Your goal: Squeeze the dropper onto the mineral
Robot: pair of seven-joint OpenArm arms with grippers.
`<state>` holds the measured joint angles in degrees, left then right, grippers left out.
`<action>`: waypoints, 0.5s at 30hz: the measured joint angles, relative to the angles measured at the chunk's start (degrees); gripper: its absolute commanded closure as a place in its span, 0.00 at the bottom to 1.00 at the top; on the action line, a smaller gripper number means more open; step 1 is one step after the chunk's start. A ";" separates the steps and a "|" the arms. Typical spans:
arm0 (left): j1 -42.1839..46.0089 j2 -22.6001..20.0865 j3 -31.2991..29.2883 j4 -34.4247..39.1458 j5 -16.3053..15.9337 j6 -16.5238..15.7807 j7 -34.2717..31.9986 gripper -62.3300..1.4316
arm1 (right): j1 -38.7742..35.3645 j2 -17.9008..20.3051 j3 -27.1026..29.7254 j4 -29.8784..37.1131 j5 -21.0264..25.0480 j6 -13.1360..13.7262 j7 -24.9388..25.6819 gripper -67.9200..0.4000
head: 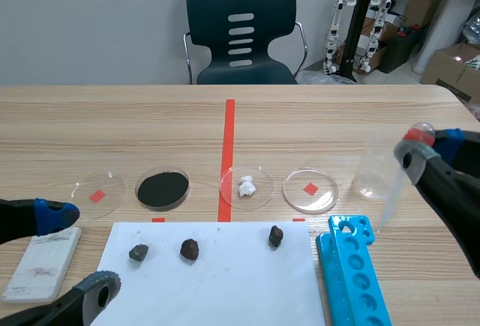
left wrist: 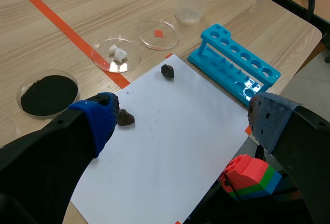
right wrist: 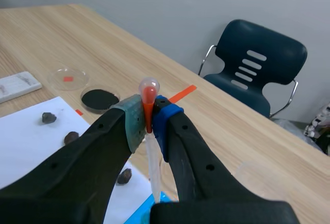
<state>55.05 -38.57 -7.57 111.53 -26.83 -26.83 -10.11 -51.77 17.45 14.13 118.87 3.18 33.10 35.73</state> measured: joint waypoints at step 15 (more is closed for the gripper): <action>0.00 0.02 0.00 0.00 0.00 0.00 0.00 0.15 | 26.69 0.00 -10.97 -4.48 0.74 0.20 -14.21 0.93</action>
<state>55.05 -38.54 -7.57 111.53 -26.83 -26.83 -10.11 -25.08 17.45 3.16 114.39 3.92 33.30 21.52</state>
